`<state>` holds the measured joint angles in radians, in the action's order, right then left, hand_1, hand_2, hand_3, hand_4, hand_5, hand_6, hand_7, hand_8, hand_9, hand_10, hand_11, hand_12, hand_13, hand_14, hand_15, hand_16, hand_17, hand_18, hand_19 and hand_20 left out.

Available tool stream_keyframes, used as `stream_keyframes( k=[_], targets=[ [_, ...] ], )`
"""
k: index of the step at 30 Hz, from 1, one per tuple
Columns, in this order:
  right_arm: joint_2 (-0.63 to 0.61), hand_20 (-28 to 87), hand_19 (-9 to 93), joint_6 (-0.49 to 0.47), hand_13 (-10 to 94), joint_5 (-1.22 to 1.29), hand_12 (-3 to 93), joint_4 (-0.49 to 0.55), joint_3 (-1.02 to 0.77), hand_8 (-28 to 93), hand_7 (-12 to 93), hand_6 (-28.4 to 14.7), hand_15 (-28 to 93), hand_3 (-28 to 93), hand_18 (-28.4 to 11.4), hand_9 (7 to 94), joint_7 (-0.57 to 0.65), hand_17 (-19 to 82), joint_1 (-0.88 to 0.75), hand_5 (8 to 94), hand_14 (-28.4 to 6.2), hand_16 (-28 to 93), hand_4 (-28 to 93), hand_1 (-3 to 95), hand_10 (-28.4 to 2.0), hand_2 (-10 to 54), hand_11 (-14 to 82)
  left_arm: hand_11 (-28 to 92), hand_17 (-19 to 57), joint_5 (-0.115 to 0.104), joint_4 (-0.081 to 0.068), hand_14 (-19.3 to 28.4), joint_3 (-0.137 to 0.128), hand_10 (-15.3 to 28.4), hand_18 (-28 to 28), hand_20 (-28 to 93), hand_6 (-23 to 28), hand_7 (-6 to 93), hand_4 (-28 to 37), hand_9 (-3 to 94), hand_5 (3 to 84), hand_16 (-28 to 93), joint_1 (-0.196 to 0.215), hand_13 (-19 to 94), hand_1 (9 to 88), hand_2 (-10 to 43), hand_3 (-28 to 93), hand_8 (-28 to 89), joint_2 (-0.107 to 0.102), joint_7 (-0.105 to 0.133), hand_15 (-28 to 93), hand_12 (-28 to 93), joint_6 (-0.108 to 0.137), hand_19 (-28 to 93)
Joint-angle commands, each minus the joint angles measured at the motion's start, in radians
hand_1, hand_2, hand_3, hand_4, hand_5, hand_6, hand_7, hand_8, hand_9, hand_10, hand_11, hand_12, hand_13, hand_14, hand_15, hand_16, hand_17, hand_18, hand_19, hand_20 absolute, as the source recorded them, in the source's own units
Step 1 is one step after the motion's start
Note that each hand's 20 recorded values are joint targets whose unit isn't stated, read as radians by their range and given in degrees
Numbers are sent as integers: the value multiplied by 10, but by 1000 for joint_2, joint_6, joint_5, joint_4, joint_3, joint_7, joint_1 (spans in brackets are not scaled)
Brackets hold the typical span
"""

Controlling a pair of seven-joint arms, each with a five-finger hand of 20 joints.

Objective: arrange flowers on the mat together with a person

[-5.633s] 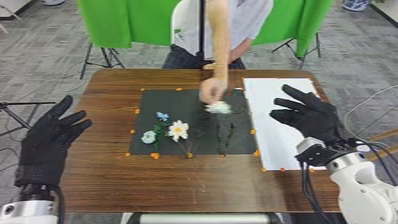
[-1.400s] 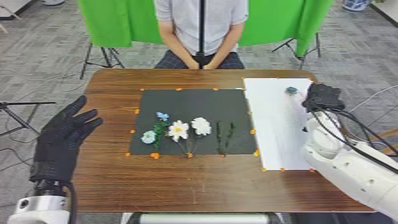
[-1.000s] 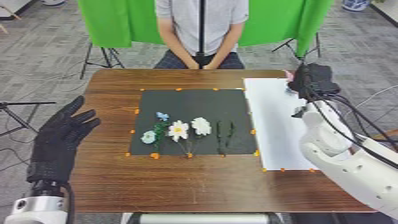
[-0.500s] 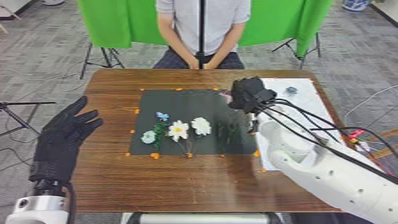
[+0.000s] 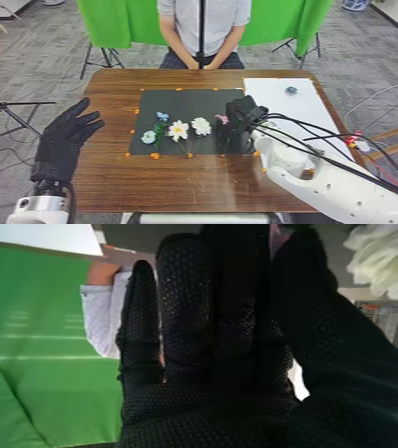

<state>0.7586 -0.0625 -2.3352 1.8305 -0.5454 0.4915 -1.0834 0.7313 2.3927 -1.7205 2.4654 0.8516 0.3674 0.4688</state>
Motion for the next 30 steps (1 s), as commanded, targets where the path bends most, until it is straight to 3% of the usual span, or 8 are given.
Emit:
stream_keyframes(
  k=[1, 9, 10, 15, 21, 27, 30],
  targets=[
    [-7, 78, 732, -36, 723, -48, 263, 20, -10, -19, 195, 33, 583, 629, -136, 821, -13, 253, -9, 739, -51, 178, -283, 493, -74, -95, 271, 272, -105, 17, -1, 266, -1, 197, 208, 94, 77, 138, -283, 332, 353, -119, 3, 224, 202, 75, 777, -103, 20, -36, 548, 87, -15, 490],
    [-17, 88, 729, -69, 707, -53, 211, 35, -19, -41, 183, 31, 590, 681, -140, 793, 2, 245, -12, 696, -58, 168, -283, 442, -88, -95, 315, 275, -105, 6, 0, 267, -1, 198, 208, 94, 79, 138, -283, 333, 356, -119, 9, 224, 203, 75, 777, -103, 6, -30, 549, 86, -5, 490],
    [-17, 88, 729, -78, 706, -52, 209, 41, -32, -42, 183, 32, 590, 683, -141, 793, 1, 244, -24, 695, -58, 167, -283, 439, -88, -95, 316, 275, -105, 9, 3, 267, -3, 198, 208, 94, 79, 138, -283, 333, 356, -119, 10, 224, 203, 74, 777, -103, 9, -40, 550, 86, -7, 490],
    [-33, 91, 726, -99, 702, -25, 198, 83, -91, -79, 176, 31, 590, 705, -144, 786, 10, 239, -48, 682, -62, 163, -283, 420, -92, -95, 320, 275, -105, -8, 5, 267, 0, 198, 208, 93, 80, 138, -283, 333, 356, -119, 27, 224, 205, 74, 777, -103, -8, 0, 550, 85, 11, 491],
    [23, 88, 707, -168, 667, 124, 185, 220, -463, -129, 167, 20, 584, 715, -153, 746, 20, 216, -312, 643, -80, 154, -283, 391, -101, -95, 300, 275, -105, -18, 7, 267, -3, 199, 208, 93, 80, 138, -283, 333, 356, -120, 35, 224, 204, 74, 777, -103, -12, 25, 550, 85, 22, 491],
    [154, 89, 690, -99, 612, 494, 164, 333, -856, -125, 152, -3, 575, 708, -171, 669, -27, 187, -627, 590, -108, 136, -282, 352, -137, -65, 247, 271, -105, -27, 6, 267, -12, 198, 208, 92, 78, 137, -283, 330, 354, -120, 47, 224, 201, 76, 771, -103, -16, 38, 550, 84, 24, 491],
    [243, 86, 649, -85, 562, 712, 154, 359, -1000, -118, 146, -11, 572, 710, -172, 612, -87, 160, -755, 549, -127, 114, -281, 333, -146, -49, 219, 265, -105, -23, 9, 268, -22, 195, 208, 91, 74, 135, -283, 326, 351, -120, 60, 222, 196, 76, 770, -104, -9, 32, 548, 83, 19, 490]
  ],
)
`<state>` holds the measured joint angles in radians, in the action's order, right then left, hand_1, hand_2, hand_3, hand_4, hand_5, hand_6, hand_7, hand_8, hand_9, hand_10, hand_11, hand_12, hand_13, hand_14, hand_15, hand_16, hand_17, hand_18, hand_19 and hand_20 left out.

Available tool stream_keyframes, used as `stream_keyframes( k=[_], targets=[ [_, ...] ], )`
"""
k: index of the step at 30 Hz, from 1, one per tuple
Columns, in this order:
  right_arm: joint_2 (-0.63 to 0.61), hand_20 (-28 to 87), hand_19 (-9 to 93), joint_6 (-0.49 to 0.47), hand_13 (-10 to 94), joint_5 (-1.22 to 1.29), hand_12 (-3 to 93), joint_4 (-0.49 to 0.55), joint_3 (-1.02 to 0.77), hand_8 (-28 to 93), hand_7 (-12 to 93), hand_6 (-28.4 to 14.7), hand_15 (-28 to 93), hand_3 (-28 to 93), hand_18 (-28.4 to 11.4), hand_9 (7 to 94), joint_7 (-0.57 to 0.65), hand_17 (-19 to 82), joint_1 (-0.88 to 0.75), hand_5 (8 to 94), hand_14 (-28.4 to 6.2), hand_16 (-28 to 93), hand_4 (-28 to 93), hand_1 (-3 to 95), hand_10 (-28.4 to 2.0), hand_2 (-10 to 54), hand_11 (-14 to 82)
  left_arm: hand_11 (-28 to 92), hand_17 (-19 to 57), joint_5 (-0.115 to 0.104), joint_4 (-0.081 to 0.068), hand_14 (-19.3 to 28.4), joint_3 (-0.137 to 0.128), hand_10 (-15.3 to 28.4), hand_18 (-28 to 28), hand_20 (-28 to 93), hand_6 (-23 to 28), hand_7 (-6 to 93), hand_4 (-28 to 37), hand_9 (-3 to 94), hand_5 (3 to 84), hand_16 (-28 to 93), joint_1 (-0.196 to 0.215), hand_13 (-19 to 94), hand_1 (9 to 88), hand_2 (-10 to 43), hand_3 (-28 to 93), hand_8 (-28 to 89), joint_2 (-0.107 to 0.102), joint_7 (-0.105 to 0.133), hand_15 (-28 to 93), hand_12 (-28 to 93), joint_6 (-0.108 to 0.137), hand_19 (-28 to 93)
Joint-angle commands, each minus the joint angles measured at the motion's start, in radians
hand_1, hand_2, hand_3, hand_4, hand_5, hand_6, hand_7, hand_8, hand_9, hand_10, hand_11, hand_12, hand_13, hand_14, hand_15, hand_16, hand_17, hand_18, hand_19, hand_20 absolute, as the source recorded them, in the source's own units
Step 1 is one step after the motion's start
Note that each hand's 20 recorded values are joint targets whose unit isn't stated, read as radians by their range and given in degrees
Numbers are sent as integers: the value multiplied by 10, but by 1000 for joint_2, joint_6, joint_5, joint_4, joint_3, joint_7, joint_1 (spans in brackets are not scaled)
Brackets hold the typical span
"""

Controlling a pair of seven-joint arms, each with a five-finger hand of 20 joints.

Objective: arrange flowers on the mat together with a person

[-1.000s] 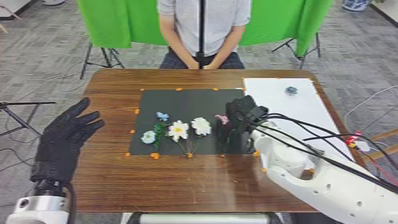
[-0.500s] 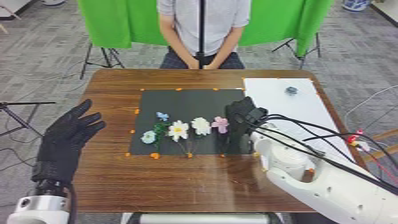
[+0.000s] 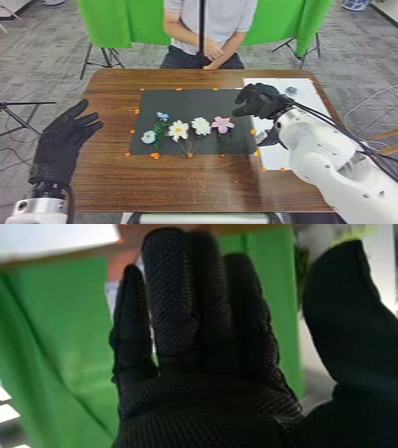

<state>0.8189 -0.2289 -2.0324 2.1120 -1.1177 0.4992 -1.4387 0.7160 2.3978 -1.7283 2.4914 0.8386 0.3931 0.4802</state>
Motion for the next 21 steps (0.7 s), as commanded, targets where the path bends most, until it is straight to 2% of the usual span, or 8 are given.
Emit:
stream_keyframes(
  k=[1, 3, 5, 9, 13, 19, 21],
  targets=[
    [206, 87, 642, 100, 548, 471, 151, 83, -459, -118, 144, -12, 570, 710, -173, 594, -115, 154, -438, 537, -131, 109, -281, 327, -149, -44, 210, 263, -105, -9, 4, 268, -14, 195, 208, 91, 72, 135, -283, 324, 350, -121, 35, 222, 194, 76, 770, -104, 4, 7, 547, 83, 8, 489],
    [249, 88, 630, 103, 529, 618, 148, 78, -515, -118, 141, -15, 564, 715, -177, 569, -173, 144, -496, 515, -140, 102, -280, 314, -154, -39, 197, 256, -105, -10, 4, 268, -13, 192, 208, 91, 71, 134, -283, 320, 348, -120, 39, 221, 189, 76, 768, -104, 5, 14, 545, 82, 8, 488],
    [291, 90, 621, 94, 516, 746, 147, 73, -558, -117, 140, -15, 558, 716, -180, 553, -173, 139, -532, 502, -144, 97, -280, 307, -156, -33, 188, 248, -105, -9, 3, 266, -14, 189, 208, 90, 69, 133, -283, 316, 345, -120, 39, 220, 187, 77, 767, -104, 5, 9, 540, 80, 3, 487],
    [326, 98, 615, 105, 488, 930, 146, 38, -590, -116, 137, -15, 548, 719, -188, 526, -267, 139, -585, 489, -152, 89, -279, 300, -157, -29, 177, 237, -107, -12, 2, 264, -17, 183, 209, 88, 65, 130, -283, 306, 341, -120, 47, 215, 181, 76, 766, -104, 7, 13, 530, 80, 6, 481],
    [336, 104, 580, 116, 457, 1013, 146, 21, -602, -112, 133, -12, 516, 720, -193, 501, -335, 122, -616, 475, -158, 80, -281, 296, -152, -20, 165, 228, -108, -11, 3, 259, -17, 178, 208, 87, 64, 127, -283, 296, 340, -116, 47, 205, 177, 76, 767, -103, 5, 14, 514, 81, 4, 476],
    [334, 120, 552, 126, 432, 1060, 146, 13, -608, -113, 137, -4, 476, 728, -192, 491, -369, 112, -620, 469, -160, 80, -282, 290, -142, -15, 156, 228, -108, -6, 1, 259, -8, 181, 207, 90, 63, 127, -283, 298, 338, -107, 36, 205, 177, 76, 767, -102, 12, 1, 512, 88, -3, 473],
    [336, 126, 549, 127, 430, 1065, 147, 13, -610, -114, 139, -1, 472, 729, -193, 490, -378, 111, -619, 467, -161, 83, -282, 289, -141, -14, 156, 234, -108, -10, 2, 260, -4, 184, 207, 90, 62, 128, -283, 306, 339, -105, 37, 209, 177, 76, 768, -101, 8, 5, 518, 90, 6, 473]
  ],
)
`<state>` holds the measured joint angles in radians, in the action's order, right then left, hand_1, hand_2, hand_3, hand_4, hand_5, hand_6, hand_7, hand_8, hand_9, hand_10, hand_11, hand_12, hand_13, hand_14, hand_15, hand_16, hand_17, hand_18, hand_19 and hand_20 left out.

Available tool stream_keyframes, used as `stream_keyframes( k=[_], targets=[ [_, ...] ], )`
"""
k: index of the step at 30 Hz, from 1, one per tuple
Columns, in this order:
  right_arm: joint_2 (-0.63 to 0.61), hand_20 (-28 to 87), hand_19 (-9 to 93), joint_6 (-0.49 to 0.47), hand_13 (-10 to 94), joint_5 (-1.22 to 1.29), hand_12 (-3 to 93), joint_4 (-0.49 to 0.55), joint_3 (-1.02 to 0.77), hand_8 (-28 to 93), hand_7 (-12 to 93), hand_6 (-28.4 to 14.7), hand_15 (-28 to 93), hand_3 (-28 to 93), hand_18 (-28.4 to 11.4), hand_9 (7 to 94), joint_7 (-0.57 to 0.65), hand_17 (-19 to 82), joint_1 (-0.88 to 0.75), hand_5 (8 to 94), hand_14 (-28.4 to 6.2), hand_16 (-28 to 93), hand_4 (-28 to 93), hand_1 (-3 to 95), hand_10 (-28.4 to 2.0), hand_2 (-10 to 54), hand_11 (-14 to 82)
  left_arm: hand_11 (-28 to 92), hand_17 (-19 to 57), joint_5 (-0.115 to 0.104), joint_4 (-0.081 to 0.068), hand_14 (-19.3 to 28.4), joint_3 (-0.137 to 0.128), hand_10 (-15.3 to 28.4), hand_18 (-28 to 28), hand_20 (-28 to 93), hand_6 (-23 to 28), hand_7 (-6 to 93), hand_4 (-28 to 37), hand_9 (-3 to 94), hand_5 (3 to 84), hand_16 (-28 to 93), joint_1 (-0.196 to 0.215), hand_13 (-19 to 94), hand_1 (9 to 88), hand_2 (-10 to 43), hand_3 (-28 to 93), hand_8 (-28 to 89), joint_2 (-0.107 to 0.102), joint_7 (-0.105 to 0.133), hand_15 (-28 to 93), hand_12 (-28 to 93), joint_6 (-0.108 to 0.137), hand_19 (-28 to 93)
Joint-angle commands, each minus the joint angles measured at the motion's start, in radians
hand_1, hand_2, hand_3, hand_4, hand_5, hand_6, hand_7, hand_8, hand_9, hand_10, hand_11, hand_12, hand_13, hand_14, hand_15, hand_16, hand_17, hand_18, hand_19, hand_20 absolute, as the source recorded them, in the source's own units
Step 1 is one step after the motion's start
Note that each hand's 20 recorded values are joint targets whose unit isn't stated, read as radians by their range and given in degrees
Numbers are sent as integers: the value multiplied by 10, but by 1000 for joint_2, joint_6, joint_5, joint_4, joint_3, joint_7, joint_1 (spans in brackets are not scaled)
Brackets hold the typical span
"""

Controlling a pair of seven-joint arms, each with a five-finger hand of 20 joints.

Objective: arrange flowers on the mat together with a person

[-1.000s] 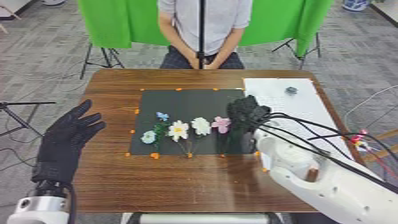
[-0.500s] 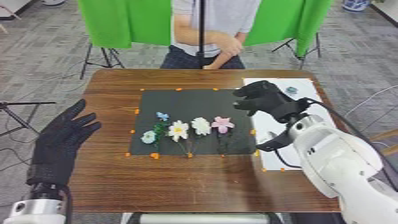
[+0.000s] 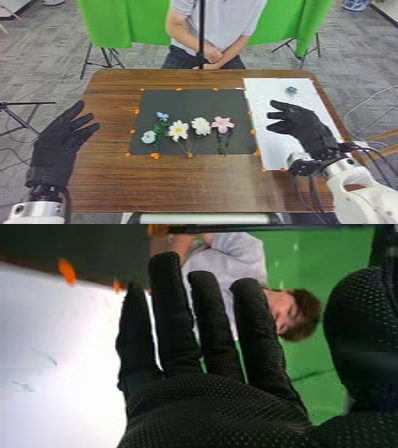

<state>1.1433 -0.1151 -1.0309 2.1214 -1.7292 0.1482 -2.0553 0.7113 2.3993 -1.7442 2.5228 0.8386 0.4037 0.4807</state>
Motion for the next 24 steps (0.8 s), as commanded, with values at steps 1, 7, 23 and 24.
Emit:
stream_keyframes(
  k=[1, 7, 23, 24],
  targets=[
    [13, 129, 547, 10, 430, 66, 147, 3, 1, -114, 139, -1, 470, 729, -193, 490, -29, 110, 0, 467, -161, 84, -282, 288, -141, -13, 156, 237, -108, -8, 1, 261, 11, 185, 207, 91, 63, 128, -283, 308, 339, -105, 7, 210, 177, 76, 767, -101, 7, -3, 521, 91, 5, 473],
    [9, 141, 539, 9, 427, 59, 147, 0, 5, -116, 140, 2, 464, 731, -194, 490, -45, 108, 1, 463, -159, 90, -283, 285, -138, -9, 155, 244, -108, -12, 1, 263, 11, 188, 208, 94, 63, 129, -283, 311, 339, -108, 10, 212, 179, 77, 766, -102, 4, 7, 525, 88, 10, 475],
    [13, 160, 524, -11, 430, 76, 148, -4, 1, -117, 143, 5, 461, 734, -195, 490, -38, 106, -3, 461, -159, 98, -283, 280, -137, -5, 155, 245, -107, -6, 0, 264, 15, 189, 208, 95, 63, 129, -283, 312, 339, -112, -1, 214, 182, 78, 768, -103, 8, -7, 531, 86, 6, 477],
    [15, 161, 524, -14, 430, 77, 147, -5, 1, -117, 143, 5, 461, 734, -195, 490, -37, 106, -3, 461, -159, 98, -283, 280, -137, -5, 154, 245, -107, -4, -1, 263, 15, 189, 208, 95, 64, 130, -283, 312, 339, -112, -2, 214, 183, 78, 767, -103, 10, -9, 531, 86, 3, 477]
  ],
)
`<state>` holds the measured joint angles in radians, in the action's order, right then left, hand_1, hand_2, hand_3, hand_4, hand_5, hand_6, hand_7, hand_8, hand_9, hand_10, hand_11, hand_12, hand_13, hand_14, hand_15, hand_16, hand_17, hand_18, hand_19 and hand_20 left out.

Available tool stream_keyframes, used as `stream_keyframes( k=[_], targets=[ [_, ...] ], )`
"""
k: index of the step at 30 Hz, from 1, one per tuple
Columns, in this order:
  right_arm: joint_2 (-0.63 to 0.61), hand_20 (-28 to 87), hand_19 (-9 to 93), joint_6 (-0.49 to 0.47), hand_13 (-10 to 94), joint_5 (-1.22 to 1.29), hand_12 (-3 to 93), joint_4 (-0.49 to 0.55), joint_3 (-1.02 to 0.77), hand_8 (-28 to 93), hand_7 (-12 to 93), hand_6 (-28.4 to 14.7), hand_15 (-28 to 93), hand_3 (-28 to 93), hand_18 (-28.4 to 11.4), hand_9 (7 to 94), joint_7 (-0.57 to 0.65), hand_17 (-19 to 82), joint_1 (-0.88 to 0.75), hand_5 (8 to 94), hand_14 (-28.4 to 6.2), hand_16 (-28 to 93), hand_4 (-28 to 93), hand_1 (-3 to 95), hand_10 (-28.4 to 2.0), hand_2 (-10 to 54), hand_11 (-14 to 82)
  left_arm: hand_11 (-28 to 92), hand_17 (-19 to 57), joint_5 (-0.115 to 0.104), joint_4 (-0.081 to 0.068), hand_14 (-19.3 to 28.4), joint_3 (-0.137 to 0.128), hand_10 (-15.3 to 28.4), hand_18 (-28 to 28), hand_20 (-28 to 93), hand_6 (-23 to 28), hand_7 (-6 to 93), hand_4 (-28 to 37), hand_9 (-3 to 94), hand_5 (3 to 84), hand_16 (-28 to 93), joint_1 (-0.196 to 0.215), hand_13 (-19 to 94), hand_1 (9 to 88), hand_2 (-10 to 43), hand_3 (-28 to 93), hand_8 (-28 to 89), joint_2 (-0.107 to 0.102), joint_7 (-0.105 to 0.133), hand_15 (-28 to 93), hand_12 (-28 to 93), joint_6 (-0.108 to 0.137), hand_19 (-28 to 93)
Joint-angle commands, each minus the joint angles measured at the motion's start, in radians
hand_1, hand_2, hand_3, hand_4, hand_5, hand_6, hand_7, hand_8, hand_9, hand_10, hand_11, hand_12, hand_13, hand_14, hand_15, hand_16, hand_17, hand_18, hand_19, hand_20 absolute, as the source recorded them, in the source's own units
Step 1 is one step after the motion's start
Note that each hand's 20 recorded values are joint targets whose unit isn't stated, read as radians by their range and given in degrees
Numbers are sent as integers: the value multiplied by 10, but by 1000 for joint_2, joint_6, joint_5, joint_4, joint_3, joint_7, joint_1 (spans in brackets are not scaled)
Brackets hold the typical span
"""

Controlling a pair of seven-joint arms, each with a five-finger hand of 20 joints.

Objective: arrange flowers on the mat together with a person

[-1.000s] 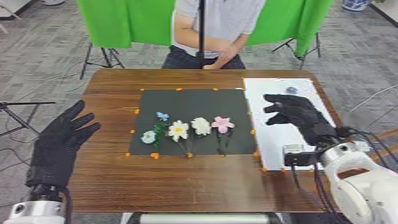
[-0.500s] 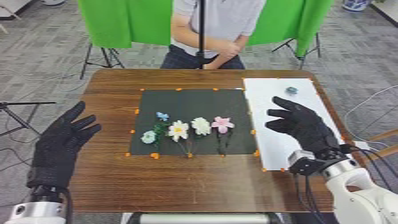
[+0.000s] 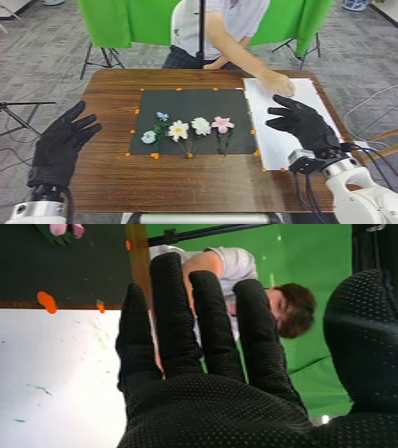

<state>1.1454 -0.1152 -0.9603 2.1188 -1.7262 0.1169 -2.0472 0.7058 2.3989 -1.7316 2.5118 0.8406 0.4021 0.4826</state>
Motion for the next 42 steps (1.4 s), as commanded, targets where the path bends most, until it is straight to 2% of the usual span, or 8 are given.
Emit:
stream_keyframes(
  k=[1, 4, 11, 16, 22, 29, 39, 42],
  targets=[
    [12, 161, 524, -12, 430, 7, 147, -2, -1, -117, 143, 5, 462, 734, -195, 490, -7, 105, -11, 461, -159, 98, -283, 280, -137, -4, 154, 245, -107, 4, 0, 263, 2, 189, 208, 95, 64, 129, -283, 312, 339, -112, 8, 214, 183, 78, 768, -103, 9, -9, 531, 86, 0, 478],
    [10, 162, 521, -12, 430, 7, 148, -2, 2, -118, 143, 5, 462, 733, -194, 492, -4, 105, -11, 461, -159, 99, -283, 280, -137, -3, 155, 245, -107, 8, -2, 264, 1, 189, 208, 95, 64, 130, -283, 312, 339, -112, 5, 214, 184, 78, 767, -103, 14, -19, 532, 86, -6, 478],
    [13, 166, 520, -18, 430, 8, 148, -2, -2, -117, 143, 5, 463, 733, -195, 494, 4, 105, -13, 462, -160, 100, -283, 280, -137, -3, 156, 248, -107, -2, 2, 264, 1, 189, 208, 95, 63, 131, -283, 313, 339, -113, 18, 214, 184, 78, 767, -103, 3, -5, 532, 87, 2, 479],
    [14, 168, 521, -16, 430, 8, 147, -1, -1, -118, 143, 5, 462, 733, -195, 495, 4, 104, -13, 463, -159, 99, -283, 279, -137, -2, 156, 249, -107, 5, 2, 264, 0, 190, 208, 94, 63, 132, -283, 313, 339, -114, 12, 215, 185, 79, 768, -104, 9, -18, 533, 87, -1, 479],
    [14, 169, 521, -16, 430, 8, 147, -3, 0, -118, 144, 5, 463, 733, -195, 496, -4, 104, -10, 464, -160, 100, -282, 278, -137, -1, 156, 250, -107, 0, -1, 265, 3, 190, 208, 94, 63, 131, -283, 314, 339, -114, 7, 215, 187, 79, 766, -105, 3, -6, 533, 86, 1, 479],
    [14, 170, 522, -19, 431, 9, 147, -7, 2, -118, 143, 5, 465, 732, -195, 498, -6, 103, -2, 465, -160, 100, -282, 276, -137, 1, 157, 253, -107, -22, 1, 264, 6, 190, 208, 94, 63, 132, -283, 316, 337, -114, 16, 215, 187, 78, 768, -104, -17, 22, 533, 87, 21, 480],
    [18, 172, 523, -26, 431, 13, 147, -7, 2, -117, 142, 4, 468, 732, -194, 499, -6, 103, -5, 467, -160, 100, -282, 277, -137, 2, 157, 258, -106, -26, 2, 264, 5, 193, 208, 94, 63, 133, -283, 320, 337, -114, 18, 216, 188, 80, 767, -104, -19, 30, 533, 88, 26, 482],
    [14, 173, 524, -18, 431, 12, 146, -6, 4, -117, 142, 4, 468, 732, -194, 500, -4, 103, -6, 468, -160, 100, -283, 277, -138, 2, 157, 258, -106, -24, 1, 264, 6, 193, 208, 94, 63, 133, -283, 321, 337, -114, 13, 216, 189, 80, 766, -104, -14, 22, 533, 88, 26, 483]
  ],
)
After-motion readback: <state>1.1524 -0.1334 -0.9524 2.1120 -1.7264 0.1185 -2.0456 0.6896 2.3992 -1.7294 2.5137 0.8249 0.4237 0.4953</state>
